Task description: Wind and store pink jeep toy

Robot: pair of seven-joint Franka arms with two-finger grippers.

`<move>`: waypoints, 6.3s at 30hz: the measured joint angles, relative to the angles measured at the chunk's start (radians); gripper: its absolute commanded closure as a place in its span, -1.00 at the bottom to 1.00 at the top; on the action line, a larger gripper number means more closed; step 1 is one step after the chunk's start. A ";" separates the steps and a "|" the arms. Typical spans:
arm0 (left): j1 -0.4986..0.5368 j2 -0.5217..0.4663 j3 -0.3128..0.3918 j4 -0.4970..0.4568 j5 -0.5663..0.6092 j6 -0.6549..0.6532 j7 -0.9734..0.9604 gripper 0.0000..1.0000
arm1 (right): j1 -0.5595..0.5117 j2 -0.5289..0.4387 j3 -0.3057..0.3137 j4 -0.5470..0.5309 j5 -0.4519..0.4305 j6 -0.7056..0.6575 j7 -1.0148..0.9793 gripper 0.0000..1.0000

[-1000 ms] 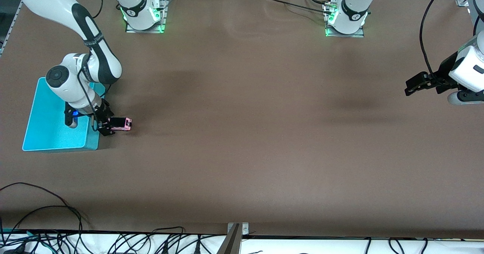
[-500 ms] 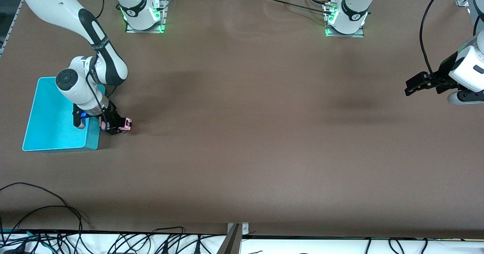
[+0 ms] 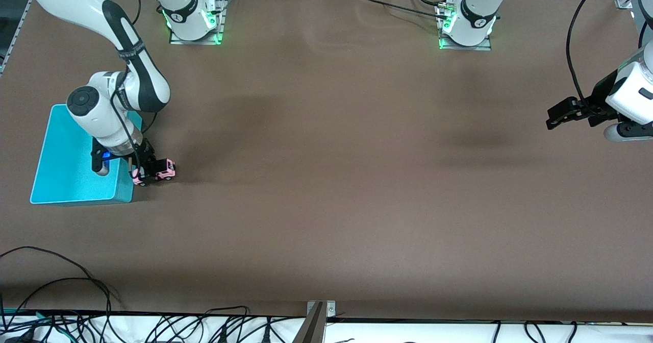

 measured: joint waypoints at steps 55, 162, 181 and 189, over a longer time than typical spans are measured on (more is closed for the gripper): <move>0.000 0.000 0.000 0.000 0.000 0.007 0.000 -1.00 | -0.143 0.120 -0.352 0.069 -0.098 -0.314 -1.365 -0.03; 0.001 0.003 0.000 0.000 0.000 0.009 0.000 -1.00 | -0.178 -0.411 0.186 0.452 0.046 -1.111 -1.208 -1.00; 0.001 0.003 0.000 0.000 0.000 0.009 0.000 -1.00 | -0.180 -0.408 0.186 0.451 0.046 -1.111 -1.246 -1.00; 0.001 0.003 0.000 0.000 0.000 0.009 0.000 -1.00 | -0.180 -0.407 0.186 0.451 0.046 -1.111 -1.250 -1.00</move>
